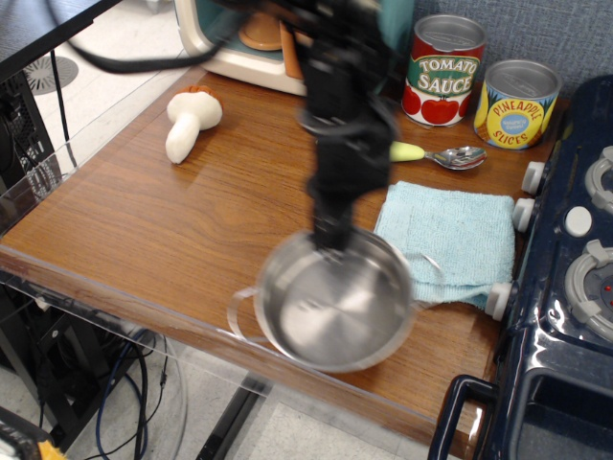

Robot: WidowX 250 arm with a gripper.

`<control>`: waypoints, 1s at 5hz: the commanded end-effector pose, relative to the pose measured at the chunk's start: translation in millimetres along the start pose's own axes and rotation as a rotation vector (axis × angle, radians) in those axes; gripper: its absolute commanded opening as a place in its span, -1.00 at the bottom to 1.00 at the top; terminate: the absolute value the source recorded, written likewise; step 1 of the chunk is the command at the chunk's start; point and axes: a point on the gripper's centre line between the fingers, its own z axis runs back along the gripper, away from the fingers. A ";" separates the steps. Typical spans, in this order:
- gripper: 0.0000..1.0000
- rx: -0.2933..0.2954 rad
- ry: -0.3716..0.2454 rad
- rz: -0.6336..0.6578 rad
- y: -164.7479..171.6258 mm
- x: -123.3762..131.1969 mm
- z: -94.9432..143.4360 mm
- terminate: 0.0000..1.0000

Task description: Place the pot in front of the mushroom

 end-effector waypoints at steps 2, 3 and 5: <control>-1.00 0.046 0.018 0.327 55.9 -89.7 29.4 -1.00; -1.00 0.037 0.059 0.422 67.0 -120.2 30.2 -1.00; -1.00 0.022 0.150 0.559 80.4 -170.0 19.6 -1.00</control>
